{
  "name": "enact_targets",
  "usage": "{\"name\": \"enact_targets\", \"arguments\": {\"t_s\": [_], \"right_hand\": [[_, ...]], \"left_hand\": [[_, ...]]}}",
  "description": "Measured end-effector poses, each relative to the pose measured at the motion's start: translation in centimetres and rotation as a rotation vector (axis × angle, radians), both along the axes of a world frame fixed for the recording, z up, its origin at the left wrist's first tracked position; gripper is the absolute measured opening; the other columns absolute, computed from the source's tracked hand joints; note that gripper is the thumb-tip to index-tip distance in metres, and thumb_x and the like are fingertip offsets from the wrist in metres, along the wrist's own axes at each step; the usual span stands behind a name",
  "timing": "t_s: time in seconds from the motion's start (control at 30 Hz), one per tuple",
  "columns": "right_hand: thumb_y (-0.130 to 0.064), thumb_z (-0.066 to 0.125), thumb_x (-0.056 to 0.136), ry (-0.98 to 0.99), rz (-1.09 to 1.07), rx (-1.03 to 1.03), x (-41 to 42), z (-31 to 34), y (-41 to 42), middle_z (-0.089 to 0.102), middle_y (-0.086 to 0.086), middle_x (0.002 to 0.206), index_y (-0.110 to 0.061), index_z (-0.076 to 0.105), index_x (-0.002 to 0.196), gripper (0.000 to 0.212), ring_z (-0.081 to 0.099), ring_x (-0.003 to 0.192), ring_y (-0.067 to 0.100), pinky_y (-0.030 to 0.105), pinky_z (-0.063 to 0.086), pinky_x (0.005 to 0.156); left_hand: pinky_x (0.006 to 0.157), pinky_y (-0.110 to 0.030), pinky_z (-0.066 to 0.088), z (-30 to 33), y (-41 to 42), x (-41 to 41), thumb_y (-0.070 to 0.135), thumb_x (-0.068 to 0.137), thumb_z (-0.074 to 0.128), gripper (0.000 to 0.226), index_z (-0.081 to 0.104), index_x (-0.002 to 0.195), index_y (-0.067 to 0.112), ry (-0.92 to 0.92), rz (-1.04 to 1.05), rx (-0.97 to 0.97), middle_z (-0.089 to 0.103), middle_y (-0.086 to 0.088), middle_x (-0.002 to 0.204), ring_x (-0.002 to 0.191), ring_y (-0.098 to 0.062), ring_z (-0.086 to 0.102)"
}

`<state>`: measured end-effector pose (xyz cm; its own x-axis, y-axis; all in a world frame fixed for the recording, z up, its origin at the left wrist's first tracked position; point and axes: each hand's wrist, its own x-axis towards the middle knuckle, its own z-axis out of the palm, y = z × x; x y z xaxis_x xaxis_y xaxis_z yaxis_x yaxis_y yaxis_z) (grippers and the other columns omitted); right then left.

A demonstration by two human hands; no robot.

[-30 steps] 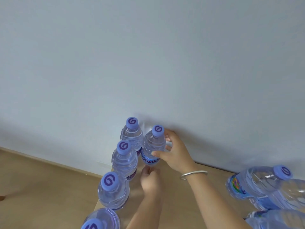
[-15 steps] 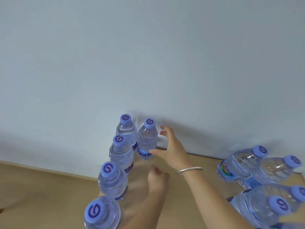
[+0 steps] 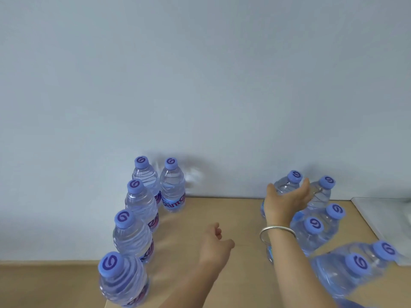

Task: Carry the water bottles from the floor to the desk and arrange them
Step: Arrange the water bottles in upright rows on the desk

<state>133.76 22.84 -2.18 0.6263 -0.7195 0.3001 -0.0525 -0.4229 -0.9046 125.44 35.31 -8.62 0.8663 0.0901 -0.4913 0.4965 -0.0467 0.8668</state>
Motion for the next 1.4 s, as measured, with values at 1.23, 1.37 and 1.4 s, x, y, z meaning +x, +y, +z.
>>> {"name": "enact_targets", "arguments": {"t_s": [1.23,1.37,1.4], "right_hand": [[-0.032,0.080,0.067,-0.116,0.860,0.051,-7.7,11.7,6.2,0.066,-0.015,0.083,-0.030,0.059,0.088,0.030,0.064,0.080,0.008,0.023,0.049,0.071],[-0.028,0.074,0.065,-0.174,0.997,0.174,-8.7,13.1,6.2,0.066,-0.019,0.069,-0.028,0.063,0.078,0.018,0.060,0.064,-0.003,0.011,0.045,0.062],[-0.027,0.073,0.063,-0.188,1.021,0.237,-8.8,13.2,6.1,0.067,-0.016,0.069,-0.027,0.065,0.077,0.016,0.061,0.065,-0.001,0.013,0.046,0.064]], "left_hand": [[0.071,-0.016,0.052,7.0,5.2,-5.1,0.018,0.047,0.086,0.070,0.054,0.104,0.043,-0.626,0.102,0.076,0.068,0.010,0.098,0.088,-0.006,0.067],[0.073,-0.023,0.055,9.3,5.4,-7.6,0.028,0.037,0.084,0.077,0.052,0.107,0.030,-0.638,0.201,-0.033,0.063,-0.001,0.105,0.091,-0.012,0.066],[0.072,-0.021,0.054,9.8,5.8,-8.1,0.029,0.036,0.084,0.079,0.051,0.108,0.026,-0.640,0.195,-0.070,0.062,-0.001,0.105,0.090,-0.009,0.066]]}}
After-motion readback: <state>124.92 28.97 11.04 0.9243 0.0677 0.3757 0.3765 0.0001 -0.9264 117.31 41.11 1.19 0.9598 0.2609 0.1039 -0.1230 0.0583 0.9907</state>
